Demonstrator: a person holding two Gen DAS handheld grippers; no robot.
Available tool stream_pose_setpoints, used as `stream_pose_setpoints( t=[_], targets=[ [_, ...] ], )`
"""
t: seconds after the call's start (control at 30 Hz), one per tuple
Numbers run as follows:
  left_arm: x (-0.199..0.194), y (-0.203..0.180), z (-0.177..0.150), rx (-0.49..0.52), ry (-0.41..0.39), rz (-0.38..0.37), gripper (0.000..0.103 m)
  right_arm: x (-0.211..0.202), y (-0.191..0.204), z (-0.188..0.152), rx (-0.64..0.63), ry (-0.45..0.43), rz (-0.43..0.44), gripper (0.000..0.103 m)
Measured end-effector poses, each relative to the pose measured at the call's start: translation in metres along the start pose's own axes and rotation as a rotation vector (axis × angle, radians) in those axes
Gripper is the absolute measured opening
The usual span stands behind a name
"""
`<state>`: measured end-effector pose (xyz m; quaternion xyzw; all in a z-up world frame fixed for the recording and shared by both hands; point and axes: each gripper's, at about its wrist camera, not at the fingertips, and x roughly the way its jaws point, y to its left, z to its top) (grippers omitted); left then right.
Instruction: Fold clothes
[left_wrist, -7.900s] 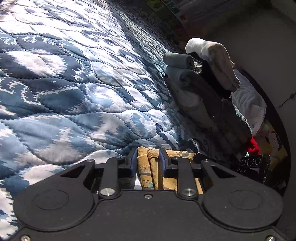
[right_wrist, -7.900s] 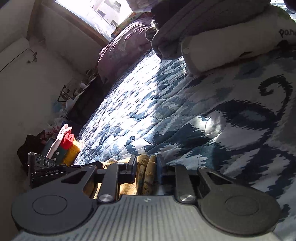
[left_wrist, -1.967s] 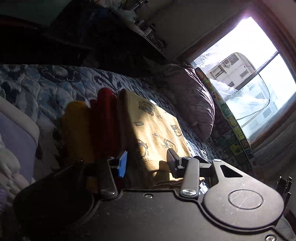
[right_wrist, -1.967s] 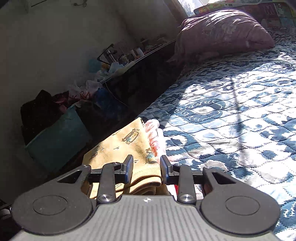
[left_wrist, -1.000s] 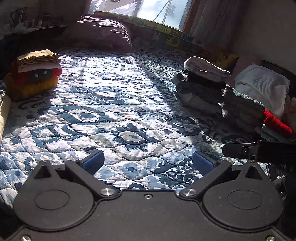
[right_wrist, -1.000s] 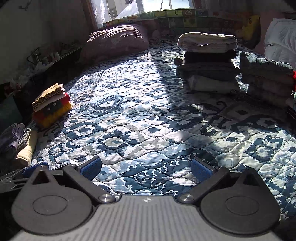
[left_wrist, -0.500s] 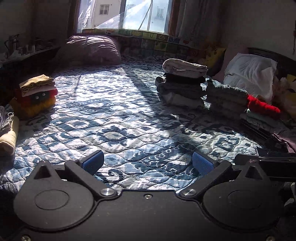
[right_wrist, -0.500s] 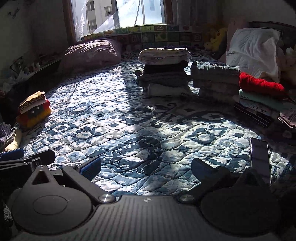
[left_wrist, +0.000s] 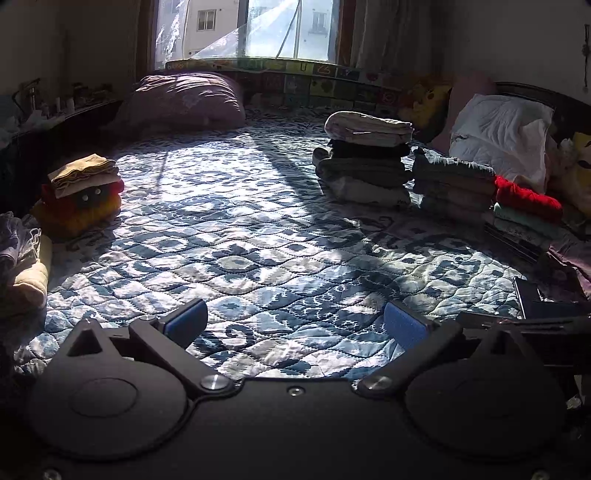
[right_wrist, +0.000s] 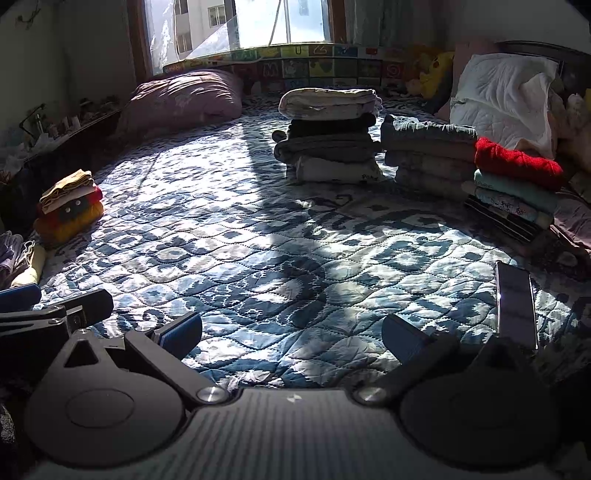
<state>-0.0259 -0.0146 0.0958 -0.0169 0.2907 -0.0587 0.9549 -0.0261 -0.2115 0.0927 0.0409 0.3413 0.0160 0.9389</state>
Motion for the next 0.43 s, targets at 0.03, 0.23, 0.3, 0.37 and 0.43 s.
stream_pose_setpoints(
  t=[0.03,0.23,0.3,0.37,0.43],
  targets=[
    [0.001,-0.001,-0.001,0.005,0.0,0.001,0.103,0.0,0.001,-0.001,-0.003,-0.001,-0.006,0.103],
    [0.005,-0.004,-0.003,0.014,0.007,-0.001,0.103,0.006,-0.001,-0.005,0.001,0.008,-0.009,0.103],
    [0.007,-0.004,-0.004,0.022,0.006,0.005,0.103,0.008,0.0,-0.006,0.003,0.011,-0.01,0.102],
    [0.01,-0.001,-0.004,0.01,0.011,0.005,0.103,0.01,0.0,-0.006,0.01,0.014,-0.003,0.103],
    [0.012,0.003,-0.005,-0.01,0.012,0.004,0.103,0.013,0.0,-0.007,0.009,0.017,0.0,0.103]
  ],
)
